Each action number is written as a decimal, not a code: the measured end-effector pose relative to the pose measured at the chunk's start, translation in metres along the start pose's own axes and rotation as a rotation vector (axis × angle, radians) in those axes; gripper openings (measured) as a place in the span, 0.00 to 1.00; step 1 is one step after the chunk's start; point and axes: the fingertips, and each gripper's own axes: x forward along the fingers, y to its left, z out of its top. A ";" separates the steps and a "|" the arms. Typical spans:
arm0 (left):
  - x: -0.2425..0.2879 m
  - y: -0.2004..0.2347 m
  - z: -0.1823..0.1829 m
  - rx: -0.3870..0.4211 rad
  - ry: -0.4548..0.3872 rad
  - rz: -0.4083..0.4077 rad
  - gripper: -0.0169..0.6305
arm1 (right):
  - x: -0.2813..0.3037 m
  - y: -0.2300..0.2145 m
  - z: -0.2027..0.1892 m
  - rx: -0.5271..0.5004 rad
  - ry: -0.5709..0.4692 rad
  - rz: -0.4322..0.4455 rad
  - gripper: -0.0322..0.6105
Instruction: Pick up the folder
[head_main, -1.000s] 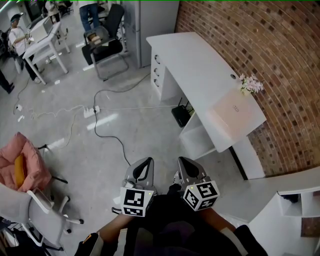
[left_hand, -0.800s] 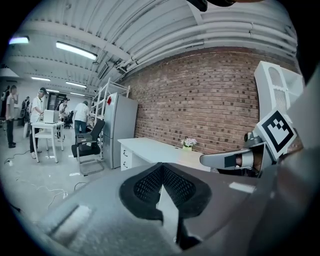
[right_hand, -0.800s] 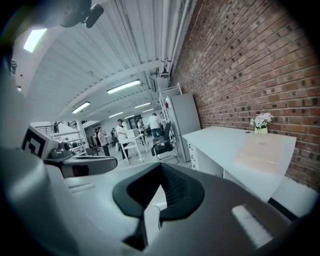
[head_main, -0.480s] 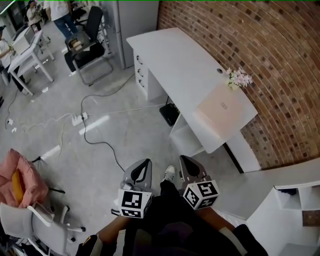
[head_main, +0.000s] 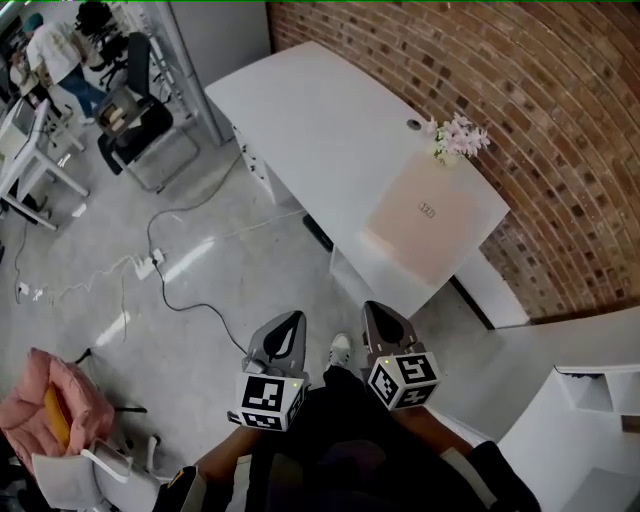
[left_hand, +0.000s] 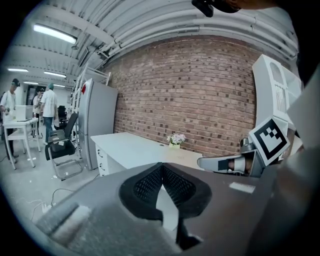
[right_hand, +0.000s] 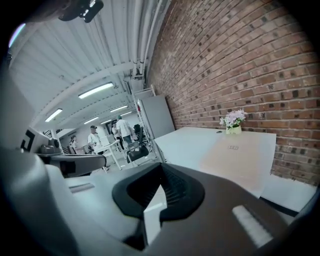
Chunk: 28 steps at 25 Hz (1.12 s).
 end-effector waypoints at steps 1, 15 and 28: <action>0.012 -0.003 0.005 0.008 0.004 -0.009 0.02 | 0.004 -0.012 0.005 0.009 -0.006 -0.012 0.05; 0.138 -0.048 0.039 0.040 0.077 -0.147 0.02 | 0.023 -0.134 0.045 0.064 -0.053 -0.166 0.05; 0.256 -0.053 0.026 0.090 0.210 -0.315 0.02 | 0.053 -0.211 0.040 0.122 0.009 -0.375 0.05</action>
